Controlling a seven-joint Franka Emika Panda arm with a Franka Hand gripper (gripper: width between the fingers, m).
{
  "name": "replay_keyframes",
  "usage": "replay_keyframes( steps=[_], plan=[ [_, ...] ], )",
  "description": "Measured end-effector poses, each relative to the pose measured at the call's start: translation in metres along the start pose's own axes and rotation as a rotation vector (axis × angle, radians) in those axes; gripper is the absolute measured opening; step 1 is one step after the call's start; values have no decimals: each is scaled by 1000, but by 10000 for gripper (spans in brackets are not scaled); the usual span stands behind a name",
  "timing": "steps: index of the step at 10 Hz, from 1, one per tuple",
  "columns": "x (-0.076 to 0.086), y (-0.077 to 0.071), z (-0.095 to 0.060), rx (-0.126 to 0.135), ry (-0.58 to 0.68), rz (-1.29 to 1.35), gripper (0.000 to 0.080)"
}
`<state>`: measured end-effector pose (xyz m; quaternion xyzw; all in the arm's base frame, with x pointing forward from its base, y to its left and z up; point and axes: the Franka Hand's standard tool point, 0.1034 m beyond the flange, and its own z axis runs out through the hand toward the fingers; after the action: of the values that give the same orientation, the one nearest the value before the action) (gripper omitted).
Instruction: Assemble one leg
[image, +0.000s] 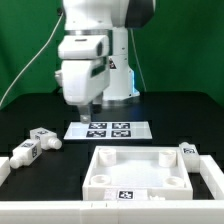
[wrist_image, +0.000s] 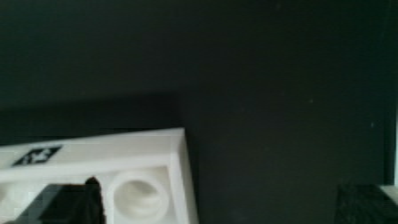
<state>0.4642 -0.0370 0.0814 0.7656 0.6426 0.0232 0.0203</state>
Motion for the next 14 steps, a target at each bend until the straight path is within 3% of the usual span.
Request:
replay_keyframes(
  steps=[3,4,5,6,7,8,12,13,14],
  plan=[
    [2,0,2,4,1,-1,649],
    [-7,2,3,4,-1,-118,649],
    [-37,11,5,1,-7,-239,649],
    [-60,18,4,22,-11,-246,649],
    [-76,24,2,20,-12,-264,649],
    [-99,22,2,21,-12,-245,649],
    [-100,21,3,22,-14,-87,649],
    [-103,22,4,20,-12,-7,649],
    [-117,27,3,4,-5,144,649]
  ],
)
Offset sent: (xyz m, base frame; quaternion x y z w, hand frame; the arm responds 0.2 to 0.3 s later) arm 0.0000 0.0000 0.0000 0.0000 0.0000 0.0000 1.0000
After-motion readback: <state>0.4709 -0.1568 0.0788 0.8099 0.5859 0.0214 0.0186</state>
